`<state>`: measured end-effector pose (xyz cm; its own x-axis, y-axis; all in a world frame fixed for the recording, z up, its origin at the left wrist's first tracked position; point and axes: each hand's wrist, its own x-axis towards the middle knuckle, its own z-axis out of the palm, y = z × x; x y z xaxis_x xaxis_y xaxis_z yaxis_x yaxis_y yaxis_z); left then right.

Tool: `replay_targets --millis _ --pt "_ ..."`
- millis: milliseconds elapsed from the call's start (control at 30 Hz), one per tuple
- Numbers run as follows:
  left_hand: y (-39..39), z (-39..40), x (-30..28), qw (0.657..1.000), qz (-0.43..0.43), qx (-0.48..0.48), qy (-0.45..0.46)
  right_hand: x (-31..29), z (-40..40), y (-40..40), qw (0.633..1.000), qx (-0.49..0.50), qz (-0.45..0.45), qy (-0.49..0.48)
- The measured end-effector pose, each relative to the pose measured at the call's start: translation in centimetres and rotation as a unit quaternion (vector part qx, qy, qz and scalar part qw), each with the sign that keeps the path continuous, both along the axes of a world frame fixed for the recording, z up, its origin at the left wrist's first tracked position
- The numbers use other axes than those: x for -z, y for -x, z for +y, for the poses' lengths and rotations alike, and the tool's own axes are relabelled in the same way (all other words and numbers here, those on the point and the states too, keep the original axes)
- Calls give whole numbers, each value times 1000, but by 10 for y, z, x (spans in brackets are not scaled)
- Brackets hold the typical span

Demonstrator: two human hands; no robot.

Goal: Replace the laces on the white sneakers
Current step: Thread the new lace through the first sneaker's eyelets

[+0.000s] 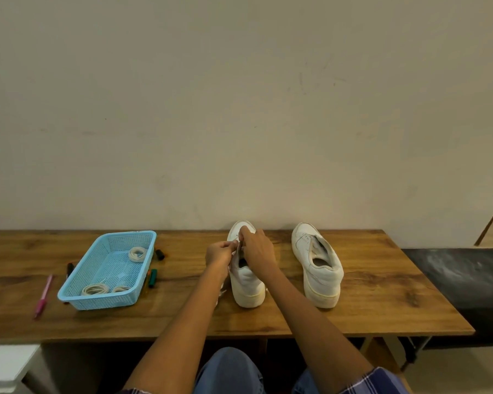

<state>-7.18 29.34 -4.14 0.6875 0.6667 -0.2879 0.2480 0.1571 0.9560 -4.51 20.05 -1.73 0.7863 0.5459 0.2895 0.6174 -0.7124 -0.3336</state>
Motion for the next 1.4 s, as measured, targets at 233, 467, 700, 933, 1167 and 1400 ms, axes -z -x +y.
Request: replay_targets --millis 233,467,700,933,1167,1400 --pt "-5 -1 -26 941 -125 -184 254 4 -10 4 993 111 -12 -29" --pt "-1 37 -41 984 37 -4 -176 6 -26 2 962 169 185 -112" --pt "7 19 -18 941 131 144 -276 4 -25 10 948 196 216 -127" --pt "9 23 -67 913 -272 -163 257 2 -25 10 939 202 240 -138" --pt "21 32 -30 890 175 228 -355 3 -24 10 939 207 239 -136" --pt "20 12 -48 990 -124 -24 -62 5 -25 9 940 204 235 -138"
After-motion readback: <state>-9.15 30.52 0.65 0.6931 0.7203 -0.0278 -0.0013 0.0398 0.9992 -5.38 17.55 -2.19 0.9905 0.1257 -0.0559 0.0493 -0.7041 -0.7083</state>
